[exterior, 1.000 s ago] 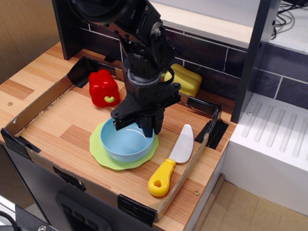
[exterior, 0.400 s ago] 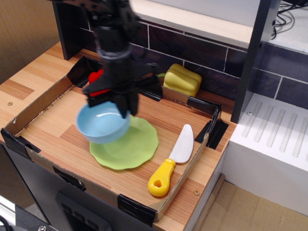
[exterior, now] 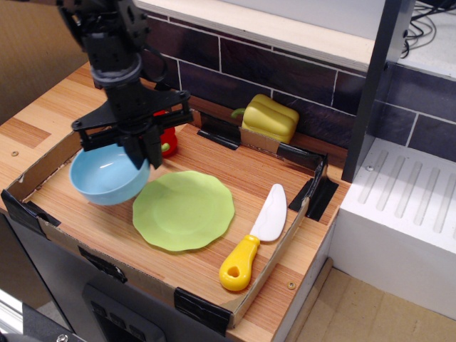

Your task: Take bowl off plate

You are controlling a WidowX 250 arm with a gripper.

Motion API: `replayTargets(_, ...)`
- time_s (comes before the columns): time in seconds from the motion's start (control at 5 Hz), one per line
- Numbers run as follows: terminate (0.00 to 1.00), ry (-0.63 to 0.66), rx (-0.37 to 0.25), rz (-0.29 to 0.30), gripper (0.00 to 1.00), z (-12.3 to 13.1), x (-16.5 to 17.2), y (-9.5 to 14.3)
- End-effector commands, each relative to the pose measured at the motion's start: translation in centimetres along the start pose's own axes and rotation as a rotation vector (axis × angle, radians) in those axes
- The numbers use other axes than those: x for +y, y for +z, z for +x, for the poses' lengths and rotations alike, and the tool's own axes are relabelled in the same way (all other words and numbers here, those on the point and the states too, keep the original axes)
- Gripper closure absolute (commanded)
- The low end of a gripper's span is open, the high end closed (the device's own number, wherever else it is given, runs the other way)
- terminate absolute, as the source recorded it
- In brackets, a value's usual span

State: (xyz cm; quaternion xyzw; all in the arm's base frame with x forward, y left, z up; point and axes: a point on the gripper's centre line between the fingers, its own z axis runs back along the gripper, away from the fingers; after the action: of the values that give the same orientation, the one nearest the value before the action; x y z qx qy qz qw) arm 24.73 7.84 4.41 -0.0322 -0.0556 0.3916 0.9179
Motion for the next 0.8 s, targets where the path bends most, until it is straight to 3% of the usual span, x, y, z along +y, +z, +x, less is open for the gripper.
replayTargets(0.0,0.00,-0.026,-0.053,0.034,1.00,2.4,1.6,-0.1)
replayTargets(0.4,0.00,-0.073,-0.026,0.078,1.00,1.9,2.4,-1.0)
replayTargets(0.6,0.00,-0.099,-0.009,0.075,0.00,1.2,1.9,0.0)
